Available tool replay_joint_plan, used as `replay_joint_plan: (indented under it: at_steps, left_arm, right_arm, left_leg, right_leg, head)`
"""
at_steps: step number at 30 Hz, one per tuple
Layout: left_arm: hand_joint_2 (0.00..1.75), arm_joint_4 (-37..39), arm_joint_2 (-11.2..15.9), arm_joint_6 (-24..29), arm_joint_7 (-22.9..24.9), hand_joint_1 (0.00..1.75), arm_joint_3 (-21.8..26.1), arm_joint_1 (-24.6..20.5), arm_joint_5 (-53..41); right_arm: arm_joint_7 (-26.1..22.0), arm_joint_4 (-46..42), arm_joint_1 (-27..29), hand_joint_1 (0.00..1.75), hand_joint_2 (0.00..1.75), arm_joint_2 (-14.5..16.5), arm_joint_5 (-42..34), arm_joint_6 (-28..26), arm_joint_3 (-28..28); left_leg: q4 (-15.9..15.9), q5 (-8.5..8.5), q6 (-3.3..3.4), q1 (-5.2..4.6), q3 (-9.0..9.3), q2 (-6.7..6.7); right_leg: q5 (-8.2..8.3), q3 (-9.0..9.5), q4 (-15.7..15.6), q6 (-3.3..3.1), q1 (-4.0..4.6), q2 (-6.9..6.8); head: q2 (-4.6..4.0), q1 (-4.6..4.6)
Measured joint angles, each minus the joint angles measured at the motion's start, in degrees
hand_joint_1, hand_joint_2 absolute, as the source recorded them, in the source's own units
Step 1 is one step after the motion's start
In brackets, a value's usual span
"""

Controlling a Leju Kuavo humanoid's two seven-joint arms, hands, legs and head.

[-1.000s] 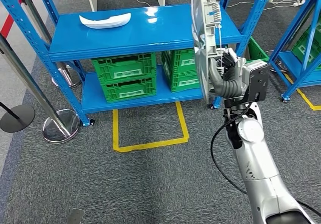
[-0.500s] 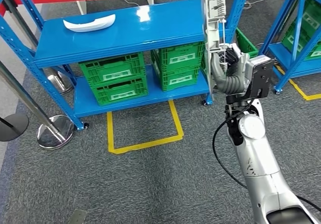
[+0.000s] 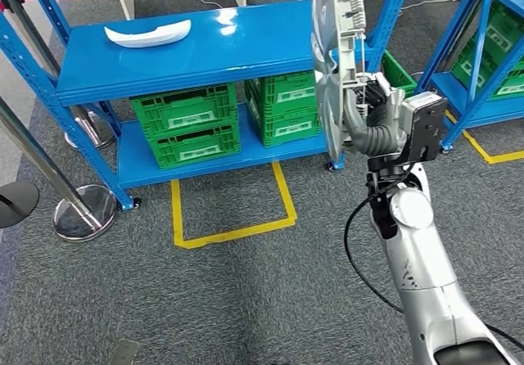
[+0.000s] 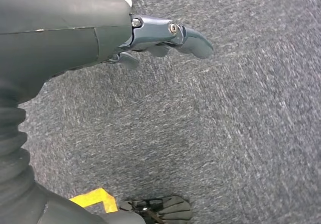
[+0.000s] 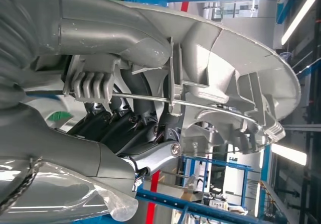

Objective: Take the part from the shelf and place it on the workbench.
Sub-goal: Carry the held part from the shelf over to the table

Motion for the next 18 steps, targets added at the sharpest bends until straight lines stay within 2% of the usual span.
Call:
replay_joint_plan:
  at_steps: [1,2,5,7,8,10,11,12,13,14,16,17,18]
  left_arm:
    - [1.75,0.0,0.01,0.0,0.0,0.0,0.0,-0.01,0.01]
    - [1.75,0.0,0.03,0.0,0.0,0.0,0.0,-0.01,0.01]
    - [1.75,0.0,0.08,0.01,0.02,0.0,0.0,0.08,-0.01]
    - [1.75,0.0,0.12,0.02,0.02,0.0,0.0,0.09,-0.01]
    - [1.75,0.0,0.13,0.03,0.03,0.0,0.0,0.08,-0.01]
    - [1.75,0.0,0.11,0.04,0.08,0.0,0.0,0.08,-0.02]
    - [1.75,0.0,0.08,0.04,0.11,0.0,0.0,0.11,-0.03]
    - [1.75,0.0,0.05,0.04,0.15,0.0,0.0,0.12,-0.03]
    - [1.75,0.0,0.02,0.04,0.17,0.0,0.0,0.12,-0.03]
    - [1.75,0.0,-0.01,0.04,0.17,0.0,-0.01,0.1,-0.04]
    - [1.75,0.0,0.04,0.04,0.18,0.0,-0.02,0.05,-0.07]
    - [1.75,0.0,0.07,0.04,0.2,0.0,-0.02,0.01,-0.1]
    - [1.75,0.0,0.1,0.04,0.24,0.0,-0.03,-0.04,-0.11]
  right_arm:
    - [0.03,-0.01,-0.06,1.75,1.75,0.0,-0.06,0.1,0.0]
    - [0.06,-0.01,-0.08,1.75,1.75,0.0,-0.15,0.22,0.02]
    - [0.15,-0.02,0.02,1.75,1.75,-0.02,-0.45,0.58,-0.05]
    - [0.19,-0.02,0.03,1.75,1.75,-0.03,-0.58,0.68,-0.16]
    - [0.2,-0.02,0.03,1.75,1.75,-0.03,-0.61,0.69,-0.17]
    - [0.2,-0.02,0.08,1.75,1.75,-0.02,-0.64,0.7,-0.17]
    - [0.2,-0.01,0.12,1.75,1.75,-0.02,-0.66,0.7,-0.17]
    - [0.2,-0.01,0.14,1.75,1.75,-0.02,-0.7,0.72,-0.17]
    - [0.2,0.0,0.14,1.75,1.75,-0.02,-0.75,0.73,-0.18]
    - [0.21,0.0,0.12,1.75,1.75,-0.02,-0.8,0.78,-0.17]
    - [0.21,0.0,0.05,1.75,1.75,-0.02,-0.91,0.93,-0.16]
    - [0.22,0.01,0.01,1.75,1.75,-0.02,-0.96,1.05,-0.15]
    - [0.23,0.02,-0.02,1.75,1.75,-0.02,-0.99,1.18,-0.14]
  left_leg:
    - [0.3,-0.1,-0.21,-0.14,-0.13,0.04]
    - [0.49,-0.14,-0.48,-0.29,-0.27,0.09]
    - [0.72,-0.08,-1.21,-0.45,-0.6,0.41]
    - [2.31,-1.37,-1.79,-0.36,-1.17,0.39]
    - [4.71,-2.95,-2.1,-0.28,-2.12,0.28]
    - [12.05,-6.81,-2.53,-0.11,-5.13,0.12]
    - [15.31,-8.03,-2.63,-0.03,-6.5,0.12]
    - [16.82,-8.14,-2.64,0.01,-7.09,0.11]
    - [16.1,-7.08,-2.55,0.03,-6.68,0.06]
    - [13.25,-5.1,-2.36,0.04,-5.32,-0.11]
    - [5.59,-1.36,-1.68,0.03,-1.8,-1.3]
    - [2.88,-0.55,-1.37,0.0,-0.59,-1.85]
    - [1.45,-0.44,-1.12,-0.03,-0.01,-2.24]
  right_leg:
    - [1.05,1.84,-3.46,-0.2,0.06,-0.41]
    - [1.45,2.99,-5.6,-0.43,0.14,-0.71]
    - [1.52,3.28,-6.42,-1.43,0.25,-0.44]
    - [1.81,3.29,-6.6,-2.13,0.04,-0.06]
    - [1.93,3.31,-6.69,-2.43,-0.1,0.15]
    - [1.97,3.23,-6.69,-2.7,-0.12,0.66]
    - [1.98,3.2,-6.68,-2.73,-0.11,0.96]
    - [1.99,3.19,-6.67,-2.73,-0.1,1.3]
    - [1.99,3.23,-6.67,-2.74,-0.1,1.68]
    - [1.99,3.3,-6.66,-2.72,-0.1,2.05]
    - [2.01,3.34,-6.63,-2.58,-0.04,2.7]
    - [2.07,3.2,-6.6,-2.39,-0.01,2.97]
    - [2.18,2.96,-6.58,-2.13,0.0,3.19]
  head:
    - [0.0,-0.01]
    - [0.0,-0.02]
    - [0.01,0.01]
    - [0.01,-0.14]
    - [0.01,-0.25]
    - [0.0,-0.39]
    - [0.0,-0.37]
    - [0.0,-0.37]
    - [0.0,-0.38]
    - [0.0,-0.38]
    - [0.0,-0.37]
    - [0.0,-0.38]
    - [0.0,-0.38]
